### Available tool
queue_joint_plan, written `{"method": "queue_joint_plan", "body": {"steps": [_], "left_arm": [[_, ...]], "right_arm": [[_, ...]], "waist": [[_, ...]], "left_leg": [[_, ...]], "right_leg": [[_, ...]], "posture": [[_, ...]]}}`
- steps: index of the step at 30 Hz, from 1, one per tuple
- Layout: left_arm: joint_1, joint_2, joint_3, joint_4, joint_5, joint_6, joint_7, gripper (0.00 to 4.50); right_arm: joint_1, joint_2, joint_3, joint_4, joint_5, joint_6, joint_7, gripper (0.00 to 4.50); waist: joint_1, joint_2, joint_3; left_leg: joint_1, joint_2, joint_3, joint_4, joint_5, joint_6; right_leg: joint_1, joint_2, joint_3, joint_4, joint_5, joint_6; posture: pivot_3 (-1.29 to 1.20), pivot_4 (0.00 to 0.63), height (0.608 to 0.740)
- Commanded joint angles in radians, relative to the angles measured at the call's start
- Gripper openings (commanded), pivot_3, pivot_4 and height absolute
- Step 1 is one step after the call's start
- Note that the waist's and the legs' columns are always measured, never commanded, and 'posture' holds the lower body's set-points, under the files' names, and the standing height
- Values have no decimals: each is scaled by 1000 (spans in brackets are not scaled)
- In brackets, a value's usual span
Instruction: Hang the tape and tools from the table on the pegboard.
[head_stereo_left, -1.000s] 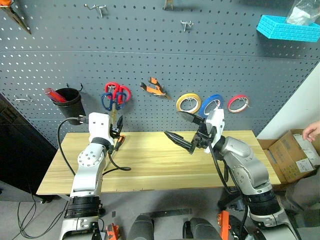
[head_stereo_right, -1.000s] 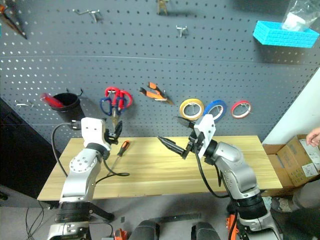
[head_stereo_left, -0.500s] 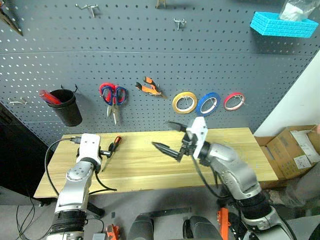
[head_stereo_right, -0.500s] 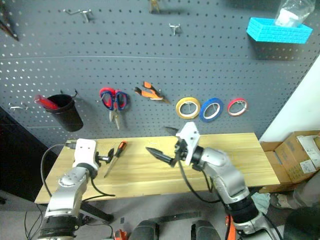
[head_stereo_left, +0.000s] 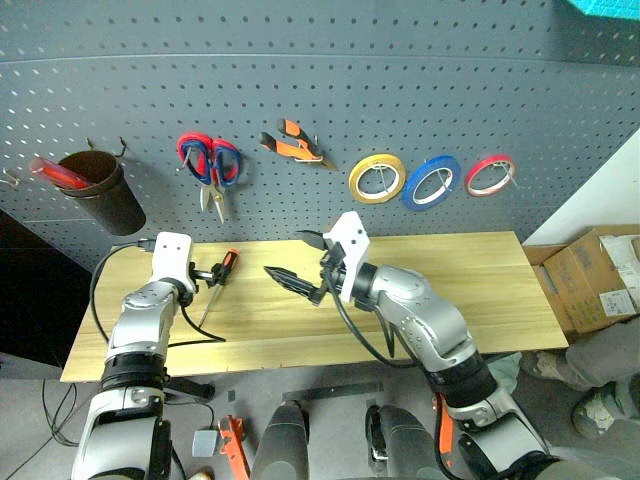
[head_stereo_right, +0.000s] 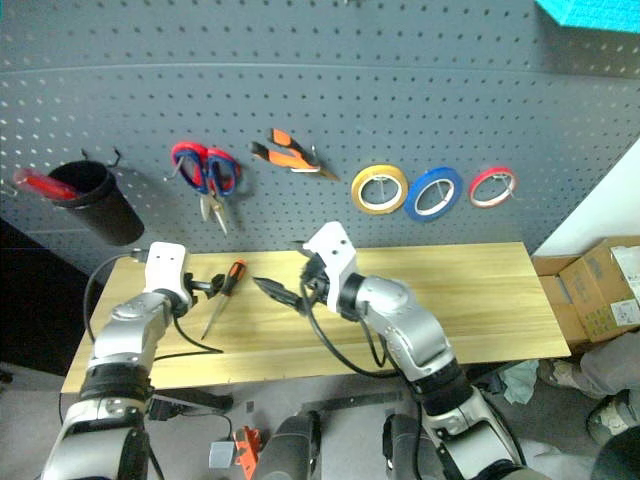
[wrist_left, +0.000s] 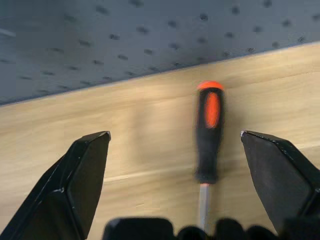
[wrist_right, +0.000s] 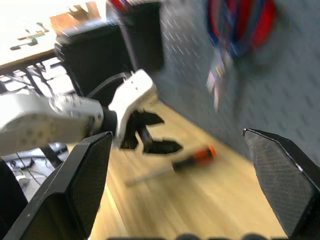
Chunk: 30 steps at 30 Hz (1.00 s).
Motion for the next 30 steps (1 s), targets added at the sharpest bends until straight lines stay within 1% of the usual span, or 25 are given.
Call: {"method": "queue_joint_plan", "body": {"steps": [1,3,5,11,15,19,22,27,28,29,30], "left_arm": [[-45,-21,-10,46,-14,-19,-26,4482],[-86,-22,-8,127,-12,-37,-39,4482],[-115,-20,6,181,-23,-36,-38,4482],[-117,-3,3,197,-13,-47,-29,4482],[-100,10,16,190,-21,-25,-20,4482],[-79,20,17,191,-22,-9,-27,4482],[-85,22,29,204,-29,-15,-17,3885],[-106,25,32,234,-30,-27,-24,2109],[-108,24,32,236,-31,-28,-24,1829],[-114,23,33,242,-31,-31,-24,1388],[-121,22,32,249,-31,-35,-22,1103]], "right_arm": [[33,-28,-31,-146,27,67,-19,4500],[50,-45,-45,-193,33,113,-39,4500],[63,-59,-56,-235,42,151,-53,4500],[91,-86,-86,-331,71,231,-76,4500],[89,-86,-92,-337,78,249,-92,4500],[85,-88,-93,-335,79,252,-97,4500],[84,-92,-92,-330,78,250,-96,4500],[78,-98,-91,-312,73,236,-89,4500],[77,-100,-92,-312,72,234,-88,4500],[74,-102,-93,-311,72,231,-87,4500],[73,-105,-94,-311,72,228,-85,4500]], "waist": [[-8,-1,9],[-19,-1,23],[-26,-1,35],[-53,-1,58],[-55,-1,72],[-56,0,76],[-56,0,76],[-60,0,76],[-62,0,76],[-62,0,76],[-62,0,76]], "left_leg": [[-3,0,-2,0,0,0],[-10,1,-4,1,0,0],[-11,1,-6,1,0,0],[-11,1,-5,1,0,0],[-11,1,-5,1,0,0],[-11,1,-3,1,0,0],[-11,1,-3,1,0,0],[-11,1,-3,1,0,-1],[-11,1,-3,1,0,-1],[-11,1,-3,1,0,-1],[-11,1,-3,1,0,-1]], "right_leg": [[-2,0,-1,1,0,0],[-9,1,-1,3,0,0],[-11,1,-2,3,0,1],[-12,1,-2,3,0,1],[-12,1,-2,3,-1,1],[-12,1,-2,3,-1,2],[-12,1,-2,2,-1,2],[-12,1,-2,2,-1,2],[-12,1,-2,2,-1,2],[-12,1,-2,2,-1,2],[-12,1,-2,2,-1,2]], "posture": [[70,355,740],[56,366,740],[48,372,740],[23,392,740],[23,406,740],[22,404,740],[23,401,740],[23,393,740],[23,393,740],[19,388,740],[16,386,740]]}}
